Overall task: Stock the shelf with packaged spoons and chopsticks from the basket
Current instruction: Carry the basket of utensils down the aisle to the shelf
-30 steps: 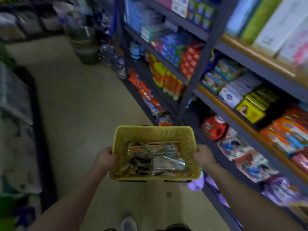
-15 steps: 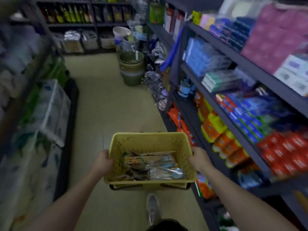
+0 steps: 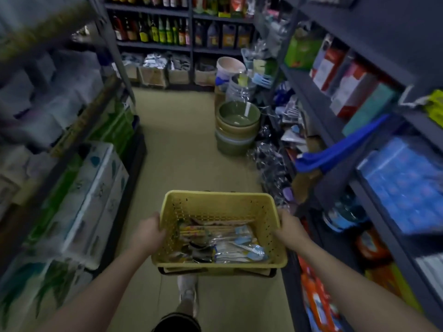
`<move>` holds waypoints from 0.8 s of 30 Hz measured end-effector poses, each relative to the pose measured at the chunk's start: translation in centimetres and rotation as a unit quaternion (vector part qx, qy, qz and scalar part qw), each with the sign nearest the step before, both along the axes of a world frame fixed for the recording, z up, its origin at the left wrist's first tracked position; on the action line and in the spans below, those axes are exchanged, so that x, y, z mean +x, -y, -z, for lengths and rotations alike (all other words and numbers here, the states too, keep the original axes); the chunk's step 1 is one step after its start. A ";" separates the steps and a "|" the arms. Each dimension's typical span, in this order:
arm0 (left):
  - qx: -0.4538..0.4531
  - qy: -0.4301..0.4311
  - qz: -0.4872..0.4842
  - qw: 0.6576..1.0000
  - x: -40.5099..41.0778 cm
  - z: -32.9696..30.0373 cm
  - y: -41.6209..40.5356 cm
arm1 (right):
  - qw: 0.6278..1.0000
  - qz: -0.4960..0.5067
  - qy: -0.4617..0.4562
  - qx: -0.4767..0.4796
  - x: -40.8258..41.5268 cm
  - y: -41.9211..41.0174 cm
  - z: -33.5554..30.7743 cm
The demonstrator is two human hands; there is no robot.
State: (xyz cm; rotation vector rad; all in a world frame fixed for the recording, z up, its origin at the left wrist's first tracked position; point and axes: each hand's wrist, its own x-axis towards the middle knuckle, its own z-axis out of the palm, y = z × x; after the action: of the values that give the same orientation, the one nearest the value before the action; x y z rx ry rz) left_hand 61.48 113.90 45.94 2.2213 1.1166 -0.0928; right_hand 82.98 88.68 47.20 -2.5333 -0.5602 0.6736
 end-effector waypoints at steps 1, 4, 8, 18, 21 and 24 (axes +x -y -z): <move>-0.001 -0.008 0.004 1.000 2.3 0.1 -2.6 | 1.000 -0.002 -0.001 -0.003 2.0 -2.4 0.0; -0.025 -0.014 0.001 1.000 9.0 -0.9 -9.4 | 1.000 0.007 -0.016 -0.023 7.8 -9.0 -0.9; -0.052 0.009 -0.011 0.999 18.0 -2.7 -17.0 | 0.999 0.035 -0.025 -0.001 16.0 -16.7 -1.7; -0.111 0.056 -0.064 0.990 43.5 -2.2 -34.3 | 0.989 0.111 -0.076 0.064 40.7 -33.9 1.7; -0.076 0.040 -0.054 0.995 50.7 -3.0 -39.8 | 0.989 0.107 -0.081 0.057 47.8 -39.2 0.7; -0.021 0.004 -0.001 1.000 57.2 -3.0 -45.6 | 0.987 0.117 -0.091 0.055 54.4 -44.5 0.0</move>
State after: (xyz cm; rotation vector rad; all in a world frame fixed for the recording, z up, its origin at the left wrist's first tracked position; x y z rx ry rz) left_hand 118.70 159.49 48.91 2.1808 1.1032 -0.1054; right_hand 137.39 133.19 47.19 -2.3540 -0.2253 0.7548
